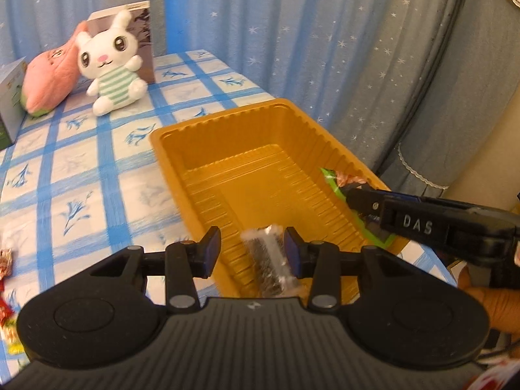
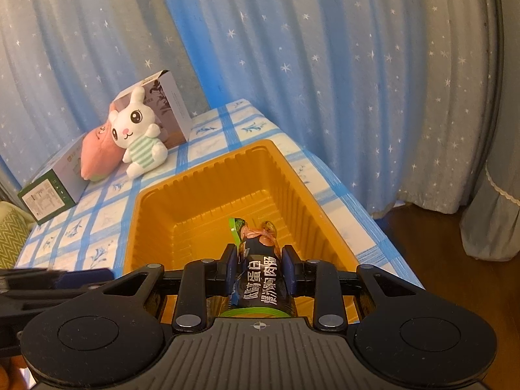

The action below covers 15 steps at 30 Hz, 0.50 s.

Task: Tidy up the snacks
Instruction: 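Carry both snacks to the orange tray and open both tools to drop them, then withdraw both tools from the tray back toward the snack pile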

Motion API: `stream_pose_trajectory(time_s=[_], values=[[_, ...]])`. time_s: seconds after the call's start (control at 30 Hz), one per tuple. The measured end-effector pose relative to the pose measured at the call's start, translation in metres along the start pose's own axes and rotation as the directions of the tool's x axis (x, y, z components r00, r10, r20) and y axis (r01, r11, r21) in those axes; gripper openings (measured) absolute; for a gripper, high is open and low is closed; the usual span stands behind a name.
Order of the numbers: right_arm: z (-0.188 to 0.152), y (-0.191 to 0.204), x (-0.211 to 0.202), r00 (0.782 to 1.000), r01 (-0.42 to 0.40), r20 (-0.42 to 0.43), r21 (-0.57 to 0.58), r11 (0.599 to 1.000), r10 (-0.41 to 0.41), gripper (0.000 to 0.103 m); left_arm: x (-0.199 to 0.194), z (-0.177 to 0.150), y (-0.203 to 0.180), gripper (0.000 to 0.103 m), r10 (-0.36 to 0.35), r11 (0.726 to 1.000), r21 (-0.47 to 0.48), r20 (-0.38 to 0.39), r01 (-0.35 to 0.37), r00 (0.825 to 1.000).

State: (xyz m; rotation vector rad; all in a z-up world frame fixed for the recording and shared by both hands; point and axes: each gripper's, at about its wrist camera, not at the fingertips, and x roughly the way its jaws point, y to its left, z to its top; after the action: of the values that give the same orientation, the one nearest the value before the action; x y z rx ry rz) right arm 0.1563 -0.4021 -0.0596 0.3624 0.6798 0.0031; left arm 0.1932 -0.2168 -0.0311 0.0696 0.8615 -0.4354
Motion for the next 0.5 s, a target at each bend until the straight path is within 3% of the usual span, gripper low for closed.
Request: stream_pose_trajectory(time_s=[0.33, 0.4, 0.43, 0.47, 0.5], values=[[0.003, 0.008, 0.007, 0.999, -0.044, -0.005, 0.027, 0.999, 0.044, 0.030, -0.024, -0.018, 0.015, 0.040, 0.006, 0.999, -0.046, 0.006, -0.006, 1.000], [0.004, 0.007, 0.010, 0.998, -0.051, -0.027, 0.053, 0.997, 0.052, 0.042, -0.029, -0.022, 0.017, 0.041, 0.005, 0.999, -0.049, 0.006, -0.005, 1.000], [0.004, 0.007, 0.009, 0.998, -0.052, -0.027, 0.060, 0.997, 0.054, 0.063, -0.031, -0.024, 0.019, 0.042, 0.006, 0.999, -0.053, 0.006, -0.006, 1.000], [0.003, 0.007, 0.005, 0.998, -0.054, -0.019, 0.066, 0.996, 0.055, 0.071, -0.035, -0.027, 0.020, 0.043, 0.008, 0.998, -0.056, 0.007, -0.008, 1.000], [0.002, 0.007, 0.001, 0.998, -0.058, -0.010, 0.070, 0.996, 0.059, 0.071, -0.038, -0.029, 0.021, 0.043, 0.010, 0.998, -0.057, 0.011, -0.009, 1.000]])
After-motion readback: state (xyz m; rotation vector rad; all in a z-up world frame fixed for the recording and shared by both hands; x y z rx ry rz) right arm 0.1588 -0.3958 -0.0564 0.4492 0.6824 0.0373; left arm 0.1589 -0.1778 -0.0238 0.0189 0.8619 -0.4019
